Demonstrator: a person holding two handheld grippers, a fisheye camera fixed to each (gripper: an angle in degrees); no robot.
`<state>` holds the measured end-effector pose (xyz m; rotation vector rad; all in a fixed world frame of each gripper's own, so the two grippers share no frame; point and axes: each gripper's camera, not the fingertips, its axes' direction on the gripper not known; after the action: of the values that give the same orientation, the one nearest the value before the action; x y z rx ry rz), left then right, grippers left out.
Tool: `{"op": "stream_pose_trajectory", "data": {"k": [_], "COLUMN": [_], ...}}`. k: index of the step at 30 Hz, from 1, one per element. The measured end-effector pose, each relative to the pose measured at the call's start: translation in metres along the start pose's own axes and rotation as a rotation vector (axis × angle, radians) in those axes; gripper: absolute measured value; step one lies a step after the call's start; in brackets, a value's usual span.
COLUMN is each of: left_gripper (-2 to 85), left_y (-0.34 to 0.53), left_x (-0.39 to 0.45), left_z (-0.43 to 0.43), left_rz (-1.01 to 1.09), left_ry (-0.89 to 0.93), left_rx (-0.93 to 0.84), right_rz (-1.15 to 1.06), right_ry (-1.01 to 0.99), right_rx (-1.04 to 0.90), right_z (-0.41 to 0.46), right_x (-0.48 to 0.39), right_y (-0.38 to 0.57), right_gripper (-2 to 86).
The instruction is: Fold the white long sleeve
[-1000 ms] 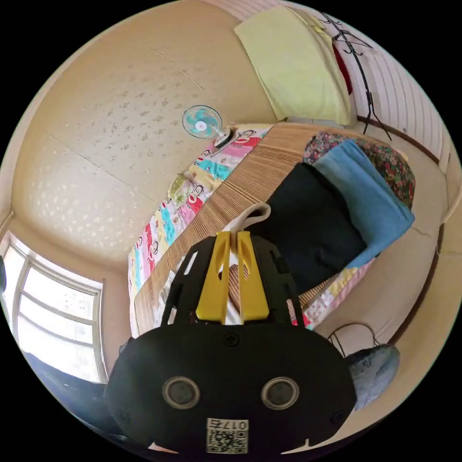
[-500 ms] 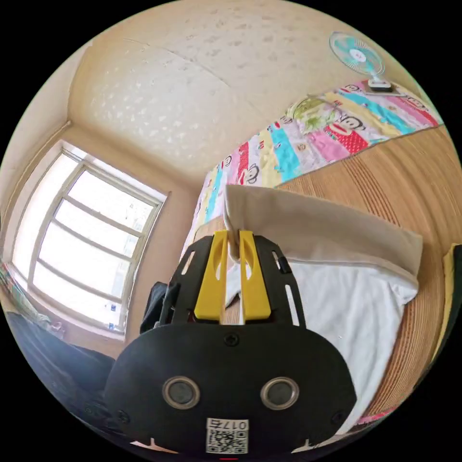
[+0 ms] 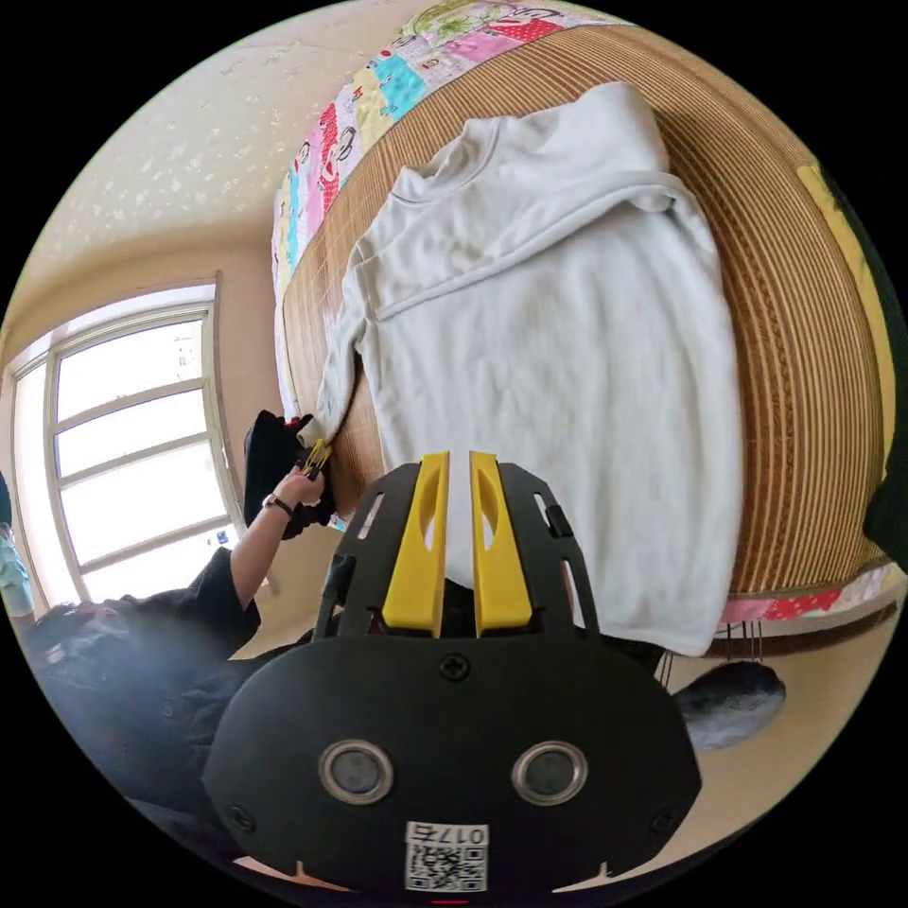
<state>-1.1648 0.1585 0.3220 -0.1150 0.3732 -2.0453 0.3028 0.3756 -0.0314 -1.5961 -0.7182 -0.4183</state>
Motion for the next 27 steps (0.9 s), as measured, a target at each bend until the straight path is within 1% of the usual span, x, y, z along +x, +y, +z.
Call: {"op": "stream_pose_trajectory", "data": {"k": [2, 3, 4, 5, 7, 8, 9, 10, 11, 12, 13, 14, 15, 16, 18, 19, 20, 22, 24, 26, 27], "left_gripper": [3.2, 3.0, 2.8, 2.8, 2.9, 2.9, 3.1, 3.4, 3.6, 4.0, 4.4, 4.6, 5.2, 5.5, 6.2, 7.0, 7.6, 9.3, 10.6, 12.3, 12.9], "left_y": [0.014, 0.028, 0.047, 0.059, 0.134, 0.158, 0.208, 0.262, 0.29, 0.348, 0.403, 0.431, 0.485, 0.53, 0.569, 0.575, 0.573, 0.544, 0.509, 0.471, 0.446], "left_x": [0.003, 0.022, 0.056, 0.077, 0.168, 0.189, 0.226, 0.256, 0.267, 0.281, 0.283, 0.28, 0.269, 0.251, 0.217, 0.195, 0.184, 0.145, 0.114, 0.083, 0.061], "left_z": [0.001, -0.006, -0.018, -0.027, -0.06, -0.064, -0.065, -0.057, -0.05, -0.032, -0.012, 0.0, 0.028, 0.057, 0.091, 0.106, 0.111, 0.112, 0.1, 0.085, 0.074], "left_rz": [0.028, 0.112, 0.257, 0.345, 0.736, 0.837, 1.025, 1.194, 1.274, 1.427, 1.548, 1.602, 1.71, 1.797, 1.821, 1.783, 1.75, 1.59, 1.503, 1.44, 1.403], "left_ry": [0.025, 0.045, 0.076, 0.085, 0.113, 0.12, 0.129, 0.134, 0.143, 0.174, 0.206, 0.218, 0.204, 0.14, 0.039, -0.001, -0.015, -0.054, -0.107, -0.199, -0.275], "left_rx": [-0.031, -0.042, -0.044, -0.038, 0.029, 0.042, 0.045, 0.017, -0.009, -0.081, -0.157, -0.203, -0.31, -0.418, -0.539, -0.629, -0.673, -0.788, -0.826, -0.85, -0.866], "right_rz": [0.048, 0.075, 0.096, 0.104, 0.117, 0.116, 0.112, 0.105, 0.104, 0.102, 0.093, 0.09, 0.089, 0.086, 0.08, 0.081, 0.082, 0.103, 0.138, 0.176, 0.201], "right_ry": [0.003, -0.002, -0.008, -0.012, -0.033, -0.039, -0.053, -0.068, -0.074, -0.082, -0.088, -0.088, -0.088, -0.088, -0.08, -0.068, -0.06, -0.022, 0.011, 0.063, 0.101], "right_rx": [0.032, 0.048, 0.06, 0.066, 0.083, 0.086, 0.09, 0.091, 0.092, 0.094, 0.096, 0.097, 0.096, 0.091, 0.077, 0.067, 0.064, 0.058, 0.052, 0.046, 0.039], "right_z": [-0.022, -0.033, -0.04, -0.043, -0.048, -0.049, -0.049, -0.048, -0.047, -0.047, -0.047, -0.047, -0.048, -0.05, -0.055, -0.061, -0.064, -0.08, -0.092, -0.105, -0.115], "right_x": [0.018, 0.027, 0.033, 0.035, 0.037, 0.037, 0.035, 0.033, 0.033, 0.031, 0.029, 0.028, 0.028, 0.03, 0.034, 0.039, 0.043, 0.06, 0.079, 0.098, 0.11], "right_y": [0.022, 0.034, 0.044, 0.048, 0.06, 0.061, 0.062, 0.063, 0.063, 0.063, 0.063, 0.064, 0.065, 0.068, 0.074, 0.081, 0.085, 0.103, 0.118, 0.13, 0.136], "right_gripper": [2.6, 2.6, 2.5, 2.4, 2.2, 2.2, 2.1, 2.0, 1.9, 1.9, 1.9, 1.9, 2.1, 2.4, 2.9, 3.5, 3.8, 5.0, 6.2, 7.6, 8.8]}}
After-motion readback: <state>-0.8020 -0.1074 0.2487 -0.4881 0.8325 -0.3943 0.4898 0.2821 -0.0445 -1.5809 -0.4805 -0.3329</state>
